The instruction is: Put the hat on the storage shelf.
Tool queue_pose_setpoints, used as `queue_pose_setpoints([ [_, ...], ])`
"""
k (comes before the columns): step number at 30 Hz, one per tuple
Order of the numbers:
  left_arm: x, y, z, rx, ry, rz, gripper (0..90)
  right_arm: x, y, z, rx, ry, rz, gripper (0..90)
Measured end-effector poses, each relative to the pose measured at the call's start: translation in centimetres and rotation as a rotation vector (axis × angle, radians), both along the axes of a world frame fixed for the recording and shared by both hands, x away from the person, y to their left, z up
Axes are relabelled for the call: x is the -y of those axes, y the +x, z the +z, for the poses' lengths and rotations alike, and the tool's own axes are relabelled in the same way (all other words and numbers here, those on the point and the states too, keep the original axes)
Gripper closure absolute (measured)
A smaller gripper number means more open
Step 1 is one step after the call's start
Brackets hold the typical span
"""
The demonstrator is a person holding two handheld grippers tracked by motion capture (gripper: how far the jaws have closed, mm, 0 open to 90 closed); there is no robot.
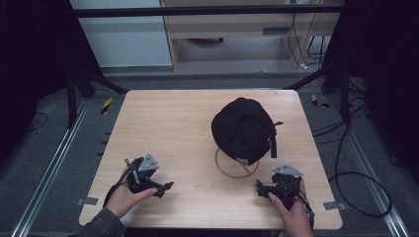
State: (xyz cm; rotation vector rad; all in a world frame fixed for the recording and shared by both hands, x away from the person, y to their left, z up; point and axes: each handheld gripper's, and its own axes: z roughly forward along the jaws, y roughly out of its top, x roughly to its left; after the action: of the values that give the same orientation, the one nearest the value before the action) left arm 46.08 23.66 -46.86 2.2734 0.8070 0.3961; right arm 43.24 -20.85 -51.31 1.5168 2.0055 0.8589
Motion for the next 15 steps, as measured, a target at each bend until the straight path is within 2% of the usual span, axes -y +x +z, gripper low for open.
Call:
queue_pose_setpoints([
  [5,-1.3,0.4,-0.8,-0.015,0.003,0.034,3.2,0.0,0.0,0.0,0.001,0.000,0.001,0.4],
  [8,-2.3,0.8,-1.5,-0.024,0.000,0.070,3.2,0.0,0.0,0.0,0.000,0.000,0.000,0.4],
  [15,-3.6,1.3,-2.9,-0.051,-0.015,0.111,3.4,0.0,0.0,0.0,0.000,0.000,0.000,0.4],
])
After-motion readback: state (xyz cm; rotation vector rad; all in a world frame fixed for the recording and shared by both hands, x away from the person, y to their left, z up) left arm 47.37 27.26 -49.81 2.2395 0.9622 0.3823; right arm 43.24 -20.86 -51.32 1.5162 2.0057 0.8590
